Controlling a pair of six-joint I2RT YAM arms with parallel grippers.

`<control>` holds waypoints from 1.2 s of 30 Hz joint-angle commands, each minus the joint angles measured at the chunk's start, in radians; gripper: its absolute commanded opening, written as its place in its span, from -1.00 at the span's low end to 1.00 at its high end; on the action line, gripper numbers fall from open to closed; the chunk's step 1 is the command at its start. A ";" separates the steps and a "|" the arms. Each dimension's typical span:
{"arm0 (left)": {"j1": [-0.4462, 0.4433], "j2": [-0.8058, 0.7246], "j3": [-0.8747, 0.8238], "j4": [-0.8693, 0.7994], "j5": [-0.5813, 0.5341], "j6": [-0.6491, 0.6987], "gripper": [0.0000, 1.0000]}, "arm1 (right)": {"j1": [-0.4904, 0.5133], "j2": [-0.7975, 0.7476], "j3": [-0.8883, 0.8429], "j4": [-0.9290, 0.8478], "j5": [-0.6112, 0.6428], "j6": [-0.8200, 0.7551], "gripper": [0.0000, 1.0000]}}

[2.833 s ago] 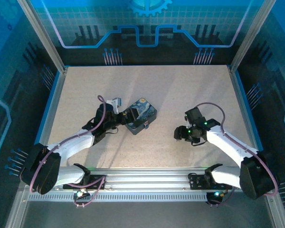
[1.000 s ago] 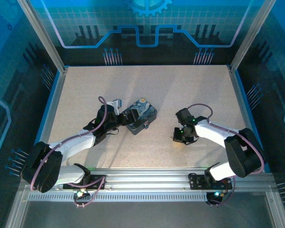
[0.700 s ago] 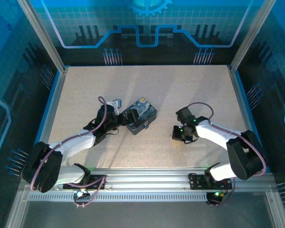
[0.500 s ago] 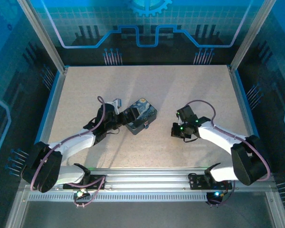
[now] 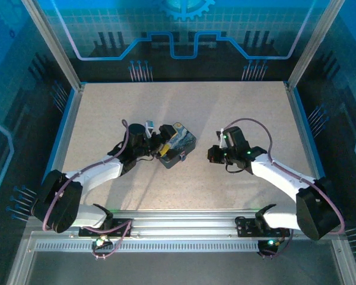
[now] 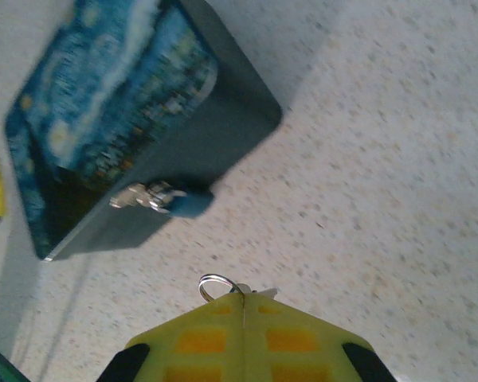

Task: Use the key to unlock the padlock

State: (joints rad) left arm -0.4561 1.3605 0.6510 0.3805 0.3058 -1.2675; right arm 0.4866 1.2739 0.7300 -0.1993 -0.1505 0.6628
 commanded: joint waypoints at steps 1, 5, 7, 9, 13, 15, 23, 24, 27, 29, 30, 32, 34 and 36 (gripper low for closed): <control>-0.012 0.007 0.021 0.094 0.026 -0.148 0.95 | 0.031 -0.014 0.054 0.108 -0.022 0.013 -1.00; -0.029 0.032 0.012 0.182 0.018 -0.230 0.95 | 0.050 0.009 0.093 0.171 -0.029 0.035 -1.00; -0.043 0.055 0.006 0.247 0.013 -0.279 0.95 | 0.064 0.030 0.115 0.202 -0.035 0.045 -1.00; -0.056 0.081 0.002 0.305 0.007 -0.317 0.94 | 0.078 0.053 0.137 0.223 -0.039 0.056 -1.00; -0.081 0.141 -0.010 0.429 -0.018 -0.400 0.94 | 0.106 0.102 0.185 0.262 -0.056 0.076 -1.00; -0.089 0.168 -0.016 0.483 -0.031 -0.429 0.94 | 0.120 0.122 0.199 0.273 -0.056 0.082 -1.00; -0.098 0.264 -0.017 0.656 -0.055 -0.506 0.93 | 0.149 0.174 0.217 0.302 -0.072 0.114 -1.00; -0.100 0.275 -0.016 0.672 -0.059 -0.514 0.92 | 0.152 0.180 0.219 0.302 -0.075 0.118 -1.00; -0.102 0.276 -0.023 0.675 -0.083 -0.506 0.86 | 0.157 0.185 0.220 0.295 -0.075 0.121 -1.00; -0.102 0.271 -0.024 0.672 -0.095 -0.503 0.86 | 0.157 0.183 0.213 0.290 -0.068 0.127 -1.00; -0.102 0.272 -0.025 0.673 -0.096 -0.503 0.85 | 0.158 0.181 0.211 0.288 -0.064 0.129 -1.00; -0.102 0.280 -0.022 0.685 -0.096 -0.508 0.83 | 0.158 0.181 0.207 0.283 -0.063 0.130 -1.00; -0.102 0.291 -0.023 0.707 -0.097 -0.514 0.77 | 0.156 0.183 0.208 0.270 -0.060 0.130 -1.00; -0.101 0.291 -0.025 0.709 -0.100 -0.514 0.75 | 0.157 0.180 0.207 0.260 -0.052 0.130 -1.00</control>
State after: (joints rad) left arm -0.5491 1.6379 0.6376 1.0012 0.2241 -1.7569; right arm 0.6300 1.4544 0.9211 0.0746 -0.2104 0.7830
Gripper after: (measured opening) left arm 0.879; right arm 0.058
